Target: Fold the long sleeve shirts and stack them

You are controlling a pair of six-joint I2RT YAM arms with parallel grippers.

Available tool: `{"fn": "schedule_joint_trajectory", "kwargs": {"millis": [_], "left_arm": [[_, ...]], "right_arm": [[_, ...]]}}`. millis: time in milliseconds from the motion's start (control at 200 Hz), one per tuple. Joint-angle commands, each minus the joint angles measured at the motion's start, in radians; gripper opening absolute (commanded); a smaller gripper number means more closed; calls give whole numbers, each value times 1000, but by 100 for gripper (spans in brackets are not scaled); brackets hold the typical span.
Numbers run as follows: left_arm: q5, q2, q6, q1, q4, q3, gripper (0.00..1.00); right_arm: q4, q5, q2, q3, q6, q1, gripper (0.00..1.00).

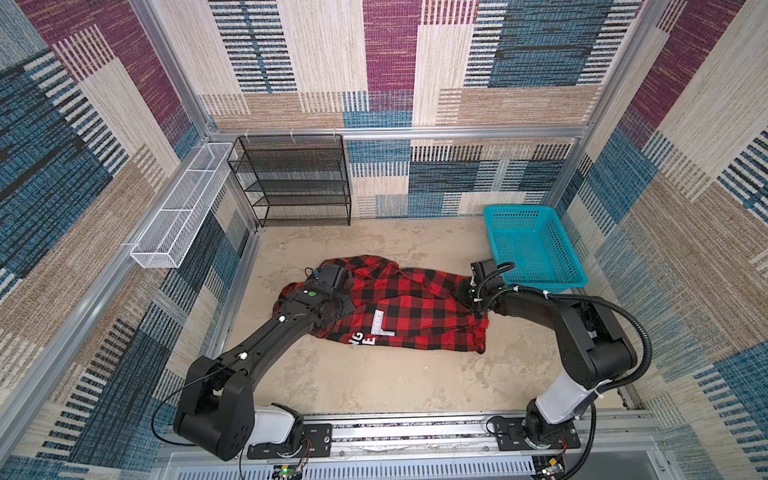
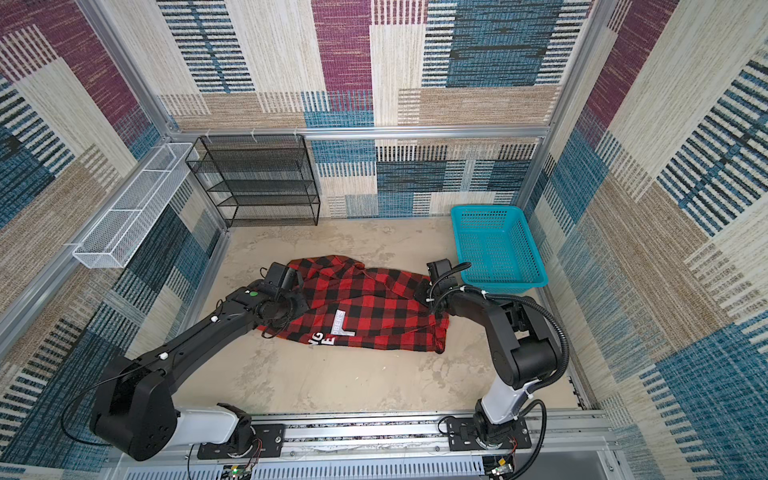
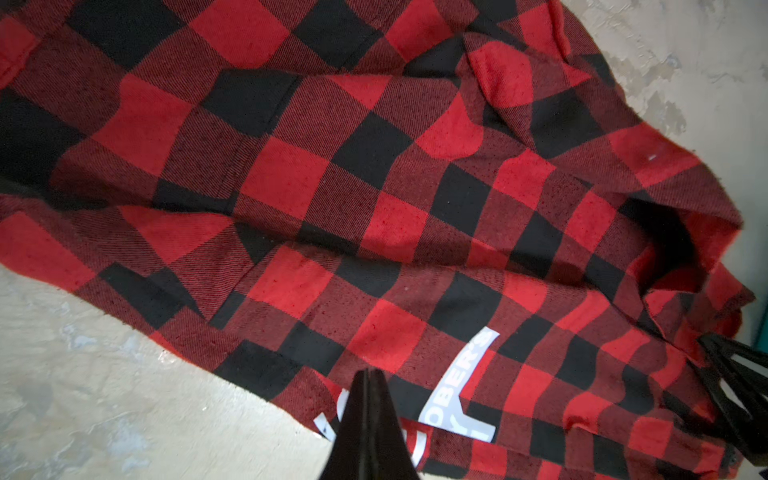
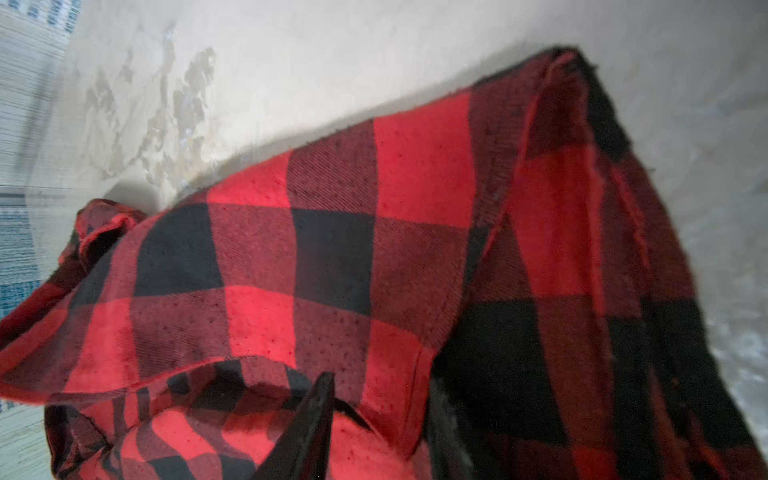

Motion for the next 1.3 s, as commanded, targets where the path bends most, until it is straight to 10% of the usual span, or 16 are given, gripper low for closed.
{"fn": "schedule_joint_trajectory", "kwargs": {"millis": [0,496,871,1297], "left_arm": [[5,-2,11,1,-23,2,0],[-7,-24,6,0,-31,-16,0],[-8,-5,31,47,-17,8,6],[162,330,218,143,-68,393,29]], "right_arm": [[77,-23,-4,2,18,-6,37],[57,-26,42,11,60,-8,34],[36,-11,5,17,25,-9,6],[-104,-5,-120,72,-110,-9,0]]}}
